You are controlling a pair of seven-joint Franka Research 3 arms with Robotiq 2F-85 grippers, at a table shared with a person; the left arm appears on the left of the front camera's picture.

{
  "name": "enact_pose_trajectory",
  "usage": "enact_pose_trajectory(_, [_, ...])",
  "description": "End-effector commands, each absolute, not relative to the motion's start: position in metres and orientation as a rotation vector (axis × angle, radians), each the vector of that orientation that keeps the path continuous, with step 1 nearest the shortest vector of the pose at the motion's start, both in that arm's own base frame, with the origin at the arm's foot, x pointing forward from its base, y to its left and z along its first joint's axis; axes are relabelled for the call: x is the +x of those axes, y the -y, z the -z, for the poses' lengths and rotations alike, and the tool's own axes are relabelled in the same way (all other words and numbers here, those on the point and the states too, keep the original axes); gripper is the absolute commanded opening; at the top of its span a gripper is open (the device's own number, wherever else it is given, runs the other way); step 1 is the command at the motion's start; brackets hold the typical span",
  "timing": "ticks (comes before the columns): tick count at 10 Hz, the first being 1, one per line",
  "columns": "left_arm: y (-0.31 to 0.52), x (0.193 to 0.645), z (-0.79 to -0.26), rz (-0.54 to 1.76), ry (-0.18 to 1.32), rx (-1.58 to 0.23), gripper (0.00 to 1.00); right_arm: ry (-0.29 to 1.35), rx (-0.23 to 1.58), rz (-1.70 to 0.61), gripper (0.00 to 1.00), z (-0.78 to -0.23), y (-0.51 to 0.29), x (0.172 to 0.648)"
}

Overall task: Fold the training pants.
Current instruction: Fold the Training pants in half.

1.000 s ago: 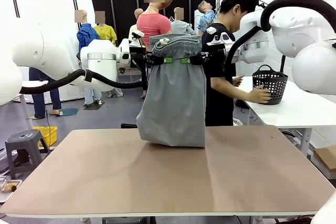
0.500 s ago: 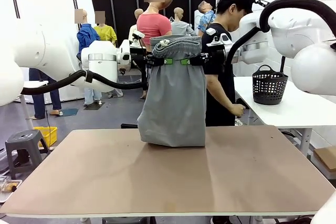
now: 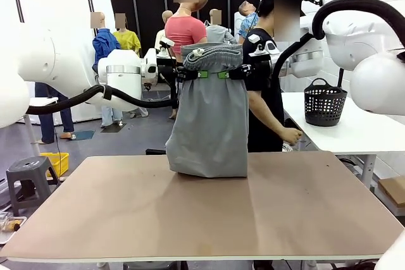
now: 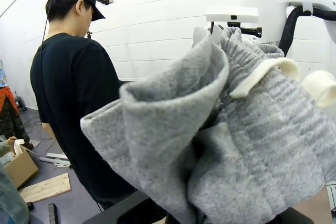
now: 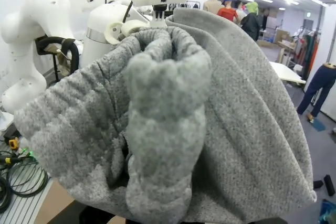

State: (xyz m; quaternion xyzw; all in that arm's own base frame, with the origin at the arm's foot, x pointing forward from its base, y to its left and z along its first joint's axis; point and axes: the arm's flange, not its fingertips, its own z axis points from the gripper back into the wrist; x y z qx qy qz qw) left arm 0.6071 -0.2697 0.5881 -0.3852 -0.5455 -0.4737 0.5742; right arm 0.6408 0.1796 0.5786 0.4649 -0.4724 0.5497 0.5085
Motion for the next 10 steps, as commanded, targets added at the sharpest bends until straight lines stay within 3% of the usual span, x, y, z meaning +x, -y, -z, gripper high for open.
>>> enact_pose_trajectory(1, [0.274,0.63,-0.599,1.111,1.307,-0.873,0.0,1.129,1.069,-1.332,0.0,-0.594,-0.178,0.666])
enact_pose_trajectory(7, [0.277,0.682,-0.626,1.106,1.409,-0.777,0.0,1.237,0.92,-1.36,0.0,-0.62,-0.184,0.724])
enact_pose_trajectory(10, [0.273,0.693,-0.593,1.061,1.374,-0.839,0.0,1.177,0.948,-1.363,0.0,-0.584,-0.186,0.725])
